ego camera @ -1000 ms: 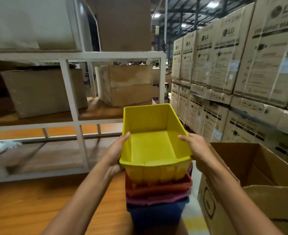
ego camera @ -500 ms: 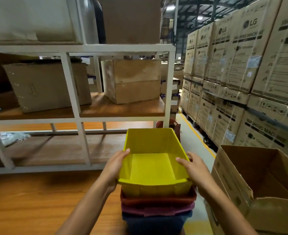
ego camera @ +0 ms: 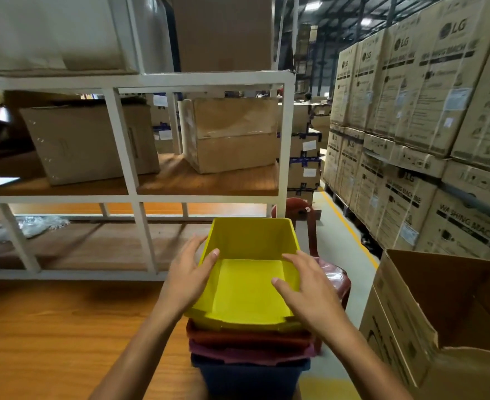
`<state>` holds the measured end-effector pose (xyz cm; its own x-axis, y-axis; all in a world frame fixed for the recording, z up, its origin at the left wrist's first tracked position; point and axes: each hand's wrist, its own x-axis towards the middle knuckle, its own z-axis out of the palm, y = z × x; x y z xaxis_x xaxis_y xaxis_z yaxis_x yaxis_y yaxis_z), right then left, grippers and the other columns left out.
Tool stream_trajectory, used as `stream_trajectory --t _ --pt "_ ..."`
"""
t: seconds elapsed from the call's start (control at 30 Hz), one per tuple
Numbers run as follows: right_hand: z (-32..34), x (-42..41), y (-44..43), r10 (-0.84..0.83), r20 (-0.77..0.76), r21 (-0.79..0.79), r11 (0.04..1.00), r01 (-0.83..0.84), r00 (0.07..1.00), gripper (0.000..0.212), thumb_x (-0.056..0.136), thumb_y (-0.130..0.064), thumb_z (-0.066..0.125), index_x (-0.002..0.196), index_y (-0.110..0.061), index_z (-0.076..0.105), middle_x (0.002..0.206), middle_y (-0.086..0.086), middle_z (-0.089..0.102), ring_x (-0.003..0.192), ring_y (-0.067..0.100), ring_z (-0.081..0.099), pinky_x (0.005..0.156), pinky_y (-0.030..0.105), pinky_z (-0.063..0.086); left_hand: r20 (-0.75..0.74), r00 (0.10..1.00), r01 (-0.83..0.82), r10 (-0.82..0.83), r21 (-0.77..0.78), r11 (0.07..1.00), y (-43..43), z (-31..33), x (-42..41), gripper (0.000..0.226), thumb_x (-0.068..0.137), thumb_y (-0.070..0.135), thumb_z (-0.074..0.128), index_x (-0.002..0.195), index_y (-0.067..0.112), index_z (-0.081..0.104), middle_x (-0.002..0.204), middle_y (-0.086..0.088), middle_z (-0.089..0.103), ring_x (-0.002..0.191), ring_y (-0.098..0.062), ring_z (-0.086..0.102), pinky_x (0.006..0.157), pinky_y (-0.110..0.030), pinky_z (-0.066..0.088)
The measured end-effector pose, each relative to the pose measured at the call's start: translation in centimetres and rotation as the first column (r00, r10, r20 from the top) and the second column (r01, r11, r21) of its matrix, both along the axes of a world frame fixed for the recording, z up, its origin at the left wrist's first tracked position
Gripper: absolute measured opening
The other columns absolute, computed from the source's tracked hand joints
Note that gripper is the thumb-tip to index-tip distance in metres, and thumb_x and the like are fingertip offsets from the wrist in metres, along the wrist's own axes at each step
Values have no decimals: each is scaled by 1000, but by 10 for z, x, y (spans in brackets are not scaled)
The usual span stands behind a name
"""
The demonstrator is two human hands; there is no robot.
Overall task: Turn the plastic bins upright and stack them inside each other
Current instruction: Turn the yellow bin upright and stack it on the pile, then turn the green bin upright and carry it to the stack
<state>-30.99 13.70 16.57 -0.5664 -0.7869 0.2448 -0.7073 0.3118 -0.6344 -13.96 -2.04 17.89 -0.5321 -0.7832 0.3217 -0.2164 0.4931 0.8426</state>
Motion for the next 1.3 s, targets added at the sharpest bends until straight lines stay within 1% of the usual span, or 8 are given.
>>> stream_trajectory --t 0.13,0.27,0.4,0.53,0.8,1.0,1.17,1.3 --pt "2 4 7 77 -80 -106 991 -85 994 54 93 -47 58 143 -35 43 161 -7 27 146 9 24 111 28 27 -116 992 -65 46 -173 983 10 5 2 36 99 29 55 133 40 50 151 15 33 145 -6 28 114 -31 32" --pt "1 16 15 191 -144 -252 942 -223 971 55 91 -44 60 142 -31 47 157 -8 36 140 -4 25 107 3 14 -214 972 -143 99 -201 969 26 -3 7 42 98 31 56 139 28 54 155 11 39 148 -4 29 118 -42 35" --pt "-4 38 30 354 9 -491 816 -305 935 56 86 -36 63 139 -22 52 148 -5 49 138 8 44 108 33 45 -235 960 -209 152 -242 947 54 -19 17 43 96 25 55 138 19 56 154 2 44 147 -7 32 119 -39 34" --pt "-19 65 43 501 131 -603 725 -333 855 55 86 -27 63 139 -19 50 144 0 53 135 20 50 99 41 52 -209 957 -250 203 -228 941 84 -47 43 46 97 25 54 140 9 54 155 -5 43 148 -12 32 119 -43 33" --pt "-93 154 42 621 397 -485 767 -420 676 57 86 -33 62 139 -15 51 139 0 56 126 16 57 95 27 50 -140 865 -489 483 -10 872 143 -105 157 45 96 34 53 139 20 53 155 1 44 147 -11 34 117 -51 35" --pt "-124 241 25 698 332 -371 716 -592 635 55 88 -29 64 139 -14 53 136 0 57 124 12 57 91 26 53 -40 726 -687 687 -5 726 162 -142 260 43 98 25 56 139 14 55 155 -4 44 146 -13 36 117 -46 36" --pt "-136 330 -5 765 292 -340 645 -685 575 52 88 -33 62 137 -17 53 135 -1 58 121 11 58 89 28 54 61 660 -743 748 -91 663 164 -151 343 44 96 21 58 139 10 56 155 -7 44 148 -13 34 117 -21 29" --pt "-146 414 -34 811 288 -305 582 -754 510 51 90 -34 63 136 -15 54 130 -1 59 118 10 59 92 37 54 80 595 -794 800 -93 600 159 -157 421 47 95 21 60 140 9 55 154 -8 45 145 -15 38 117 -20 30"
